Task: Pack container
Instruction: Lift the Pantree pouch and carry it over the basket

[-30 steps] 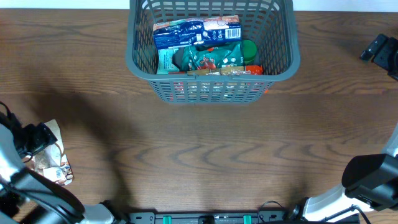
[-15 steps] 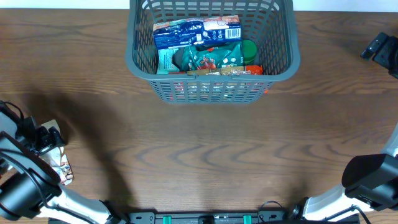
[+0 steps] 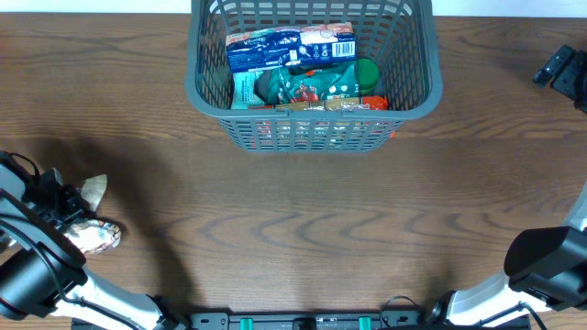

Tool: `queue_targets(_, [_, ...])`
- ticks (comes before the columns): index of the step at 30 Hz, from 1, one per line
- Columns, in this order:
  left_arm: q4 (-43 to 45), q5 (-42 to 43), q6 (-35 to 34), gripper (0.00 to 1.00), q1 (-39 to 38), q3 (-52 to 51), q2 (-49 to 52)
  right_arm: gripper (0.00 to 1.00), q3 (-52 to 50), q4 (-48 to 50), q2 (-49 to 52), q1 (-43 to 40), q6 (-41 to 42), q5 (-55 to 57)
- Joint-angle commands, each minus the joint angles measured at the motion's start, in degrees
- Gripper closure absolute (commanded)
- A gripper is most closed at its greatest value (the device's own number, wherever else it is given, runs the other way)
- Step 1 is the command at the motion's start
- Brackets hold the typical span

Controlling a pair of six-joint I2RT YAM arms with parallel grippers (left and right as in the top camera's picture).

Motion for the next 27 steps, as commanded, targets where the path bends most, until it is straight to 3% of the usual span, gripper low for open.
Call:
queue_targets(1, [-1.4, 8.3, -4.8, 0.94, -0.3, 1.0, 2.1, 0.01, -0.4, 0.2, 0.3, -0.2, -1.3, 0.0])
queue_targets(3, [-3.5, 8.5, -8.9, 0.94, -1.3, 3.0, 1.3, 0.01, -0.4, 0.4, 0.3, -0.2, -1.5, 0.0])
queue_targets(11, [-12.7, 14.5, -9.0, 0.94, -12.3, 20.0, -7.7, 0.01, -0.4, 0.4, 0.3, -0.2, -2.0, -0.1])
queue_targets(16, [-15.0, 16.3, -12.7, 0.94, -21.5, 39.9, -11.3, 0.01, -0.4, 0.0, 0.3, -0.2, -2.6, -0.1])
queue_targets(20, [-15.5, 15.5, -10.5, 0.95, -31.7, 55.7, -11.3, 0.01, -0.4, -0.1, 0.3, -0.2, -2.6, -0.3])
queue_targets(23, [-13.4, 9.4, -2.5, 0.94, -41.2, 62.0, -11.3, 0.01, -0.4, -0.1, 0.3, -0.2, -2.5, -0.3])
queue_targets(27, [-11.0, 3.0, 21.6, 0.94, -54.0, 63.1, -10.8, 0.01, -0.4, -0.1, 0.3, -0.2, -2.5, -0.3])
